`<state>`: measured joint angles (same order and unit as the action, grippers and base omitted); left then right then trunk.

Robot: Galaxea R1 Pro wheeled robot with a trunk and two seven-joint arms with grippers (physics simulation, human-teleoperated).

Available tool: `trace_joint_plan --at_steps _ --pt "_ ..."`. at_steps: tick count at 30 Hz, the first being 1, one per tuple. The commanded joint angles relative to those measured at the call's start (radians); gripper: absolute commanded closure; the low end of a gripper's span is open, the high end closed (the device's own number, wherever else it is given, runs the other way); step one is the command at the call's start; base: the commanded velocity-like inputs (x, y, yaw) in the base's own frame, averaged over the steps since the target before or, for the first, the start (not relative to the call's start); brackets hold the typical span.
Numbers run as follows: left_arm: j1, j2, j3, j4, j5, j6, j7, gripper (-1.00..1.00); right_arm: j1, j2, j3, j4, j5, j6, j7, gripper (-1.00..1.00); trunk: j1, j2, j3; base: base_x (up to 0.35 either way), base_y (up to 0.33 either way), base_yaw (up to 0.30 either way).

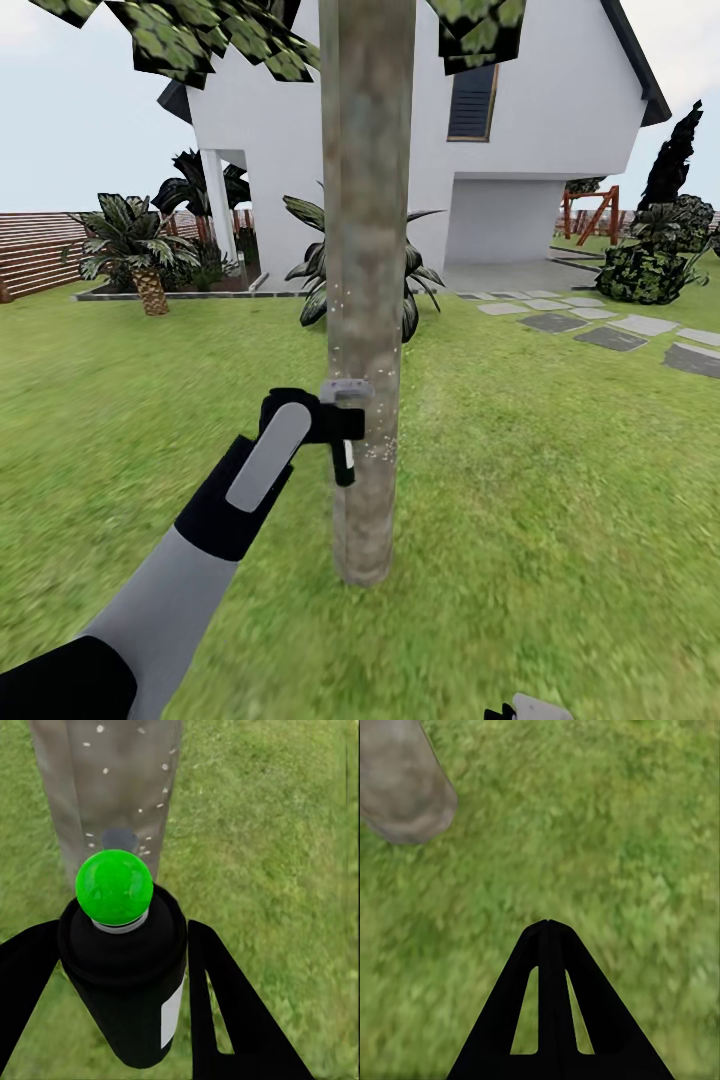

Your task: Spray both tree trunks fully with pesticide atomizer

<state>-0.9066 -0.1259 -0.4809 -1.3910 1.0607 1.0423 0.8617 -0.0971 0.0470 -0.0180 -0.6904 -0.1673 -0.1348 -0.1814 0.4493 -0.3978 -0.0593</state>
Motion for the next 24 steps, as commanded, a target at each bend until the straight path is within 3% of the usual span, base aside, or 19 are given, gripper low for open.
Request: trace_joint_plan --at_steps 1,14,17,19,20,24 --pt "-0.001 0.001 -0.001 -0.012 0.018 0.005 0.011 1.00 -0.001 0.001 -0.001 0.000 -0.009 -0.005 0.001 1.00 0.001 -0.002 -0.002 0.000 0.000 0.000" --pt "0.005 0.012 -0.006 -0.055 0.021 -0.008 0.012 1.00 -0.001 0.001 0.000 0.001 -0.009 -0.005 0.000 1.00 0.001 -0.002 -0.002 0.000 0.000 0.000" --pt "0.013 0.013 -0.010 -0.050 0.021 -0.059 0.008 1.00 -0.001 0.001 0.000 0.001 -0.009 -0.005 0.000 1.00 0.001 -0.002 -0.002 0.000 0.000 -0.017" --pt "0.058 0.018 -0.013 -0.036 0.019 -0.101 0.006 1.00 -0.001 0.001 0.000 0.001 -0.009 -0.005 0.000 1.00 0.001 -0.002 -0.002 0.000 0.000 -0.071" --pt "0.094 0.024 -0.015 -0.032 0.011 -0.115 0.005 1.00 -0.001 0.001 0.000 0.001 -0.009 -0.005 0.000 1.00 0.001 -0.002 -0.002 0.000 0.000 -0.116" --pt "0.238 0.052 -0.017 -0.026 -0.123 -0.181 -0.009 1.00 -0.001 0.001 -0.001 0.001 -0.009 -0.006 0.000 1.00 0.001 -0.002 -0.002 0.000 0.000 -0.196"
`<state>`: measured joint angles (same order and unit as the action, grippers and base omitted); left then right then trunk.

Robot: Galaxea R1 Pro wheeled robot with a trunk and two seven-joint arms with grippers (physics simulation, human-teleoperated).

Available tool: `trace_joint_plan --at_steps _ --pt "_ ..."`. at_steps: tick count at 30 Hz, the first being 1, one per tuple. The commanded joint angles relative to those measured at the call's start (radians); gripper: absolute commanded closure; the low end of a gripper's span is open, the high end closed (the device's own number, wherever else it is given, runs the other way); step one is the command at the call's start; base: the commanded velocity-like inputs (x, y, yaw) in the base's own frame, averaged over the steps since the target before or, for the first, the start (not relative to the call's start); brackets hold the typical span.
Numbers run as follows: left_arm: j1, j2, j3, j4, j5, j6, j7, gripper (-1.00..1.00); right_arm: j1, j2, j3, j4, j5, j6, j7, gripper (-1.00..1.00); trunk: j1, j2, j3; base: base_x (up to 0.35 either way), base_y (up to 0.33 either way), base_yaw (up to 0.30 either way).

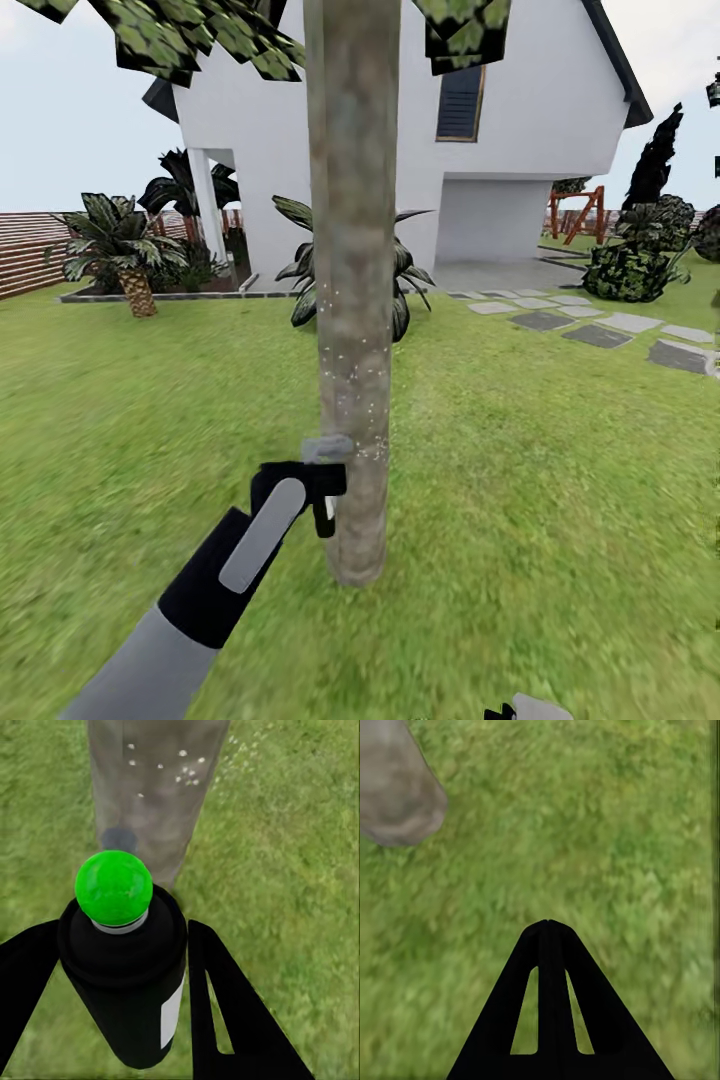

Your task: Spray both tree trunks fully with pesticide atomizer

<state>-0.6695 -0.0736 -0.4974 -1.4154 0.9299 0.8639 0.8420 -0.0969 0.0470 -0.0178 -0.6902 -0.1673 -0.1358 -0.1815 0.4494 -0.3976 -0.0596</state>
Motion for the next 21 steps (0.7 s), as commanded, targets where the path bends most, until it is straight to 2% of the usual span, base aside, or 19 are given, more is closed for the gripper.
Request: trace_joint_plan --at_steps 1,4,6,8,11,14,18,21 --pt "0.030 0.007 -0.001 0.000 -0.025 -0.026 -0.020 1.00 -0.001 0.000 -0.001 0.000 -0.009 -0.005 0.000 1.00 0.001 -0.002 -0.002 0.000 0.000 -0.229" --pt "0.103 0.032 -0.001 0.002 -0.138 -0.076 -0.130 1.00 -0.001 -0.001 -0.002 0.000 -0.009 -0.005 0.000 1.00 0.001 -0.002 -0.002 0.000 0.000 -0.237" --pt "0.150 0.040 -0.001 0.017 -0.207 -0.130 -0.169 1.00 -0.001 -0.001 -0.002 0.000 -0.009 -0.005 0.000 1.00 0.001 -0.002 -0.002 0.000 0.000 -0.241" --pt "0.185 0.045 -0.001 0.030 -0.243 -0.180 -0.197 1.00 -0.001 -0.001 -0.002 0.000 -0.009 -0.005 0.000 1.00 0.001 -0.002 -0.002 0.000 0.033 -0.242" --pt "0.230 0.048 0.000 0.036 -0.262 -0.234 -0.225 1.00 -0.001 -0.001 -0.002 0.000 -0.009 -0.005 0.000 1.00 0.001 -0.002 -0.002 -0.023 0.192 -0.243" --pt "0.276 0.051 0.000 0.058 -0.269 -0.336 -0.241 1.00 0.000 0.000 -0.002 0.000 -0.009 -0.005 0.000 1.00 0.001 -0.002 -0.002 -0.065 0.280 -0.237" --pt "0.291 0.051 0.000 0.140 -0.267 -0.450 -0.248 1.00 -0.001 -0.001 -0.002 0.000 -0.009 -0.005 0.000 1.00 0.001 -0.002 -0.002 -0.090 0.311 -0.145" --pt "0.305 0.052 -0.002 0.166 -0.269 -0.485 -0.251 1.00 0.000 -0.001 -0.002 0.000 -0.009 -0.005 0.000 1.00 0.001 -0.002 -0.002 -0.096 0.319 -0.034"
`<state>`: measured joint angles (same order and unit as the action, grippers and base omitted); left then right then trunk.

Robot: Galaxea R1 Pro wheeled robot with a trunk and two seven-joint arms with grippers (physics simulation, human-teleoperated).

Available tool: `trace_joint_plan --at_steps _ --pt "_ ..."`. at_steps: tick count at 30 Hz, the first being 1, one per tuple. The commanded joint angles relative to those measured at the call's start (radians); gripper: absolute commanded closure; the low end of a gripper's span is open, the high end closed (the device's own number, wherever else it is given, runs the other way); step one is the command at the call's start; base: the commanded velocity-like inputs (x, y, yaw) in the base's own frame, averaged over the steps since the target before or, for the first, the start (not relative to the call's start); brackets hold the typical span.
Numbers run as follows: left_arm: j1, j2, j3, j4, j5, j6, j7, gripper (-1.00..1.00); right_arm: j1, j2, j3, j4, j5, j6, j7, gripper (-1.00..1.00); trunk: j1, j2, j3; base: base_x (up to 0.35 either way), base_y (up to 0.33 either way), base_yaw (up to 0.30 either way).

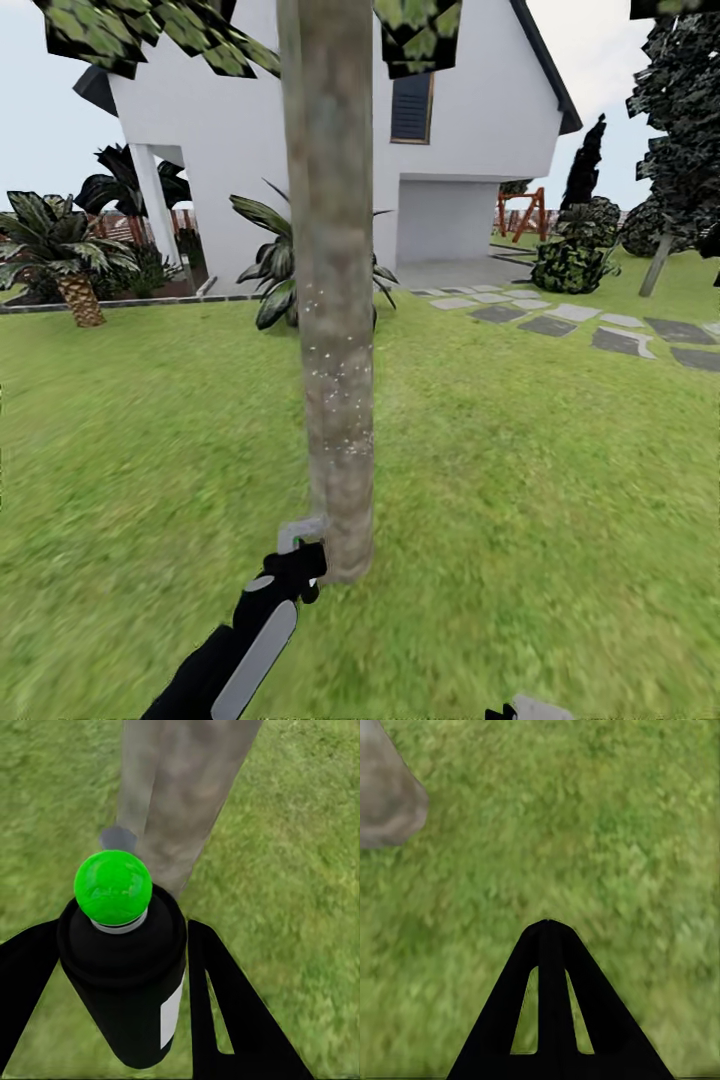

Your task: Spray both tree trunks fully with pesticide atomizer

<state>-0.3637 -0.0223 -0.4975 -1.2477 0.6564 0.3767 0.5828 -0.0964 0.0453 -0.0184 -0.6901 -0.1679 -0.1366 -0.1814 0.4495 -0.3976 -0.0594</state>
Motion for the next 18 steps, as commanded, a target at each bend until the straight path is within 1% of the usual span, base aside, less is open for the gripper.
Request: trace_joint_plan --at_steps 1,3,4,6,7,9,14,18 --pt "0.012 0.001 -0.005 0.000 0.003 -0.004 0.007 1.00 -0.001 0.001 -0.002 0.000 -0.009 -0.005 0.000 1.00 0.000 -0.002 -0.002 -0.078 0.322 -0.038" --pt "0.028 0.002 -0.010 0.002 0.003 -0.015 0.002 1.00 -0.001 0.001 -0.002 0.000 -0.009 -0.005 0.000 1.00 0.000 -0.002 -0.002 -0.051 0.325 -0.099" --pt "0.035 0.007 -0.011 0.005 0.002 -0.025 -0.012 1.00 -0.001 0.001 -0.002 0.000 -0.009 -0.005 0.000 1.00 0.000 -0.002 -0.002 -0.026 0.329 -0.172" --pt "0.042 0.031 -0.014 0.010 0.001 -0.051 -0.070 1.00 -0.001 0.001 -0.003 0.000 -0.008 -0.005 0.000 1.00 0.000 -0.002 -0.002 -0.008 0.332 -0.216" --pt "0.044 0.040 -0.014 0.012 0.000 -0.057 -0.089 1.00 -0.001 0.001 -0.002 0.000 -0.008 -0.005 0.000 1.00 0.000 -0.002 -0.002 0.027 0.333 -0.231" --pt "0.046 0.048 -0.014 0.015 0.000 -0.063 -0.106 1.00 -0.001 0.001 -0.003 0.000 -0.008 -0.005 0.000 1.00 0.000 -0.002 -0.002 0.069 0.330 -0.237" --pt "0.047 0.055 -0.016 0.035 -0.002 -0.098 -0.130 1.00 -0.001 0.001 -0.002 0.000 -0.008 -0.005 0.000 1.00 0.000 -0.002 -0.002 0.207 0.273 -0.244" --pt "0.048 0.055 -0.016 0.047 -0.001 -0.106 -0.146 1.00 -0.001 0.001 -0.002 0.001 -0.007 -0.005 0.000 1.00 0.000 -0.002 -0.002 0.259 0.266 -0.247"
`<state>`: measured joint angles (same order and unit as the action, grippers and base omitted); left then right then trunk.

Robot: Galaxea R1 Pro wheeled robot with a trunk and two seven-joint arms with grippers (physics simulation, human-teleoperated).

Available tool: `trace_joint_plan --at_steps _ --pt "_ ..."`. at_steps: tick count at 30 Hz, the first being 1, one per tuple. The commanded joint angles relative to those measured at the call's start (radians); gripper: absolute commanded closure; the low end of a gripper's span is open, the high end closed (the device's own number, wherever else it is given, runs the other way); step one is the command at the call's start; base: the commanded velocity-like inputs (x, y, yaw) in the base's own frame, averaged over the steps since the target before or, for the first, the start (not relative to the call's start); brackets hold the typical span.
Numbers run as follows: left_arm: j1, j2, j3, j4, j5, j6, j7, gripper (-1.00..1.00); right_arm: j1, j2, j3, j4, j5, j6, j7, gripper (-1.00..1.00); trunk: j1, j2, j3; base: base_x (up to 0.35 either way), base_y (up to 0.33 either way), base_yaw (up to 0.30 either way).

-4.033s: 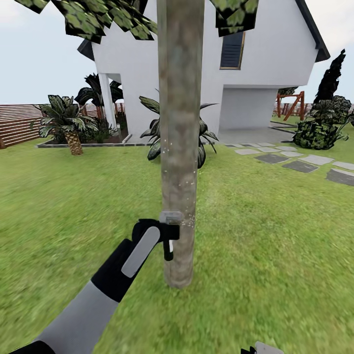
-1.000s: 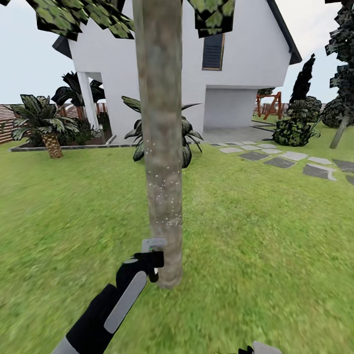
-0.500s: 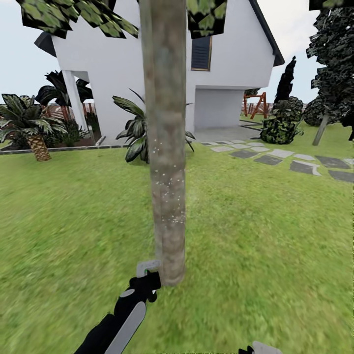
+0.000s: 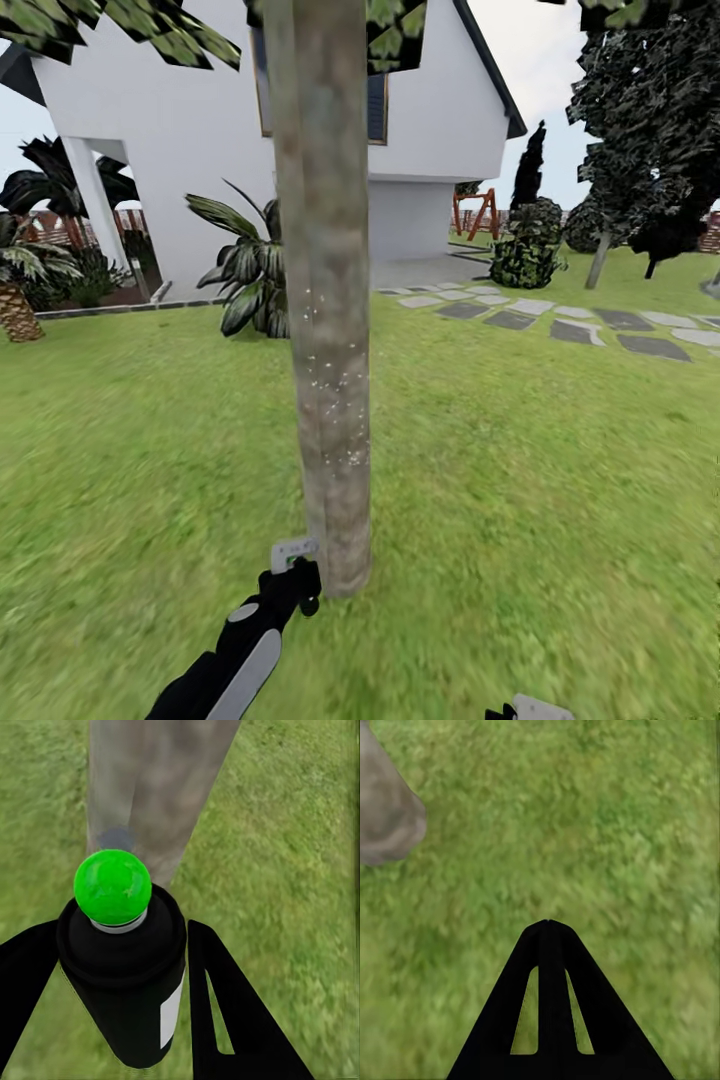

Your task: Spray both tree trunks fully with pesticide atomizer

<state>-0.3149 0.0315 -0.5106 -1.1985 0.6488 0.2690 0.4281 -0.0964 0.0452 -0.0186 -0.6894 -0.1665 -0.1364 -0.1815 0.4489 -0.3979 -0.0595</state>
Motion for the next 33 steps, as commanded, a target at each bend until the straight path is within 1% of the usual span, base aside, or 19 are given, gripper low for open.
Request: trace_joint_plan --at_steps 1,8,24,30,33 --pt "-0.001 0.002 -0.003 0.000 0.006 0.001 0.005 1.00 -0.001 0.001 -0.001 0.000 -0.009 -0.005 0.001 1.00 0.001 -0.002 -0.002 0.258 0.275 -0.247" --pt "-0.001 0.002 -0.003 0.022 0.006 -0.002 -0.004 1.00 0.000 0.001 -0.001 0.000 -0.009 -0.005 0.001 1.00 0.001 -0.002 -0.002 0.187 0.307 -0.247" --pt "0.005 0.002 -0.005 0.025 0.007 -0.002 -0.006 1.00 -0.001 0.001 -0.003 0.001 -0.015 -0.005 0.001 1.00 0.001 -0.002 -0.002 -0.014 0.340 -0.245" --pt "0.005 0.002 -0.006 0.025 0.007 -0.002 -0.006 1.00 -0.001 0.001 -0.003 0.001 -0.012 -0.005 0.001 1.00 0.001 -0.002 -0.002 0.042 0.340 -0.081" --pt "0.005 0.001 -0.011 0.026 0.007 -0.002 -0.005 1.00 -0.001 0.001 -0.003 0.001 -0.013 -0.005 0.001 1.00 0.001 -0.002 -0.002 0.072 0.340 -0.180"
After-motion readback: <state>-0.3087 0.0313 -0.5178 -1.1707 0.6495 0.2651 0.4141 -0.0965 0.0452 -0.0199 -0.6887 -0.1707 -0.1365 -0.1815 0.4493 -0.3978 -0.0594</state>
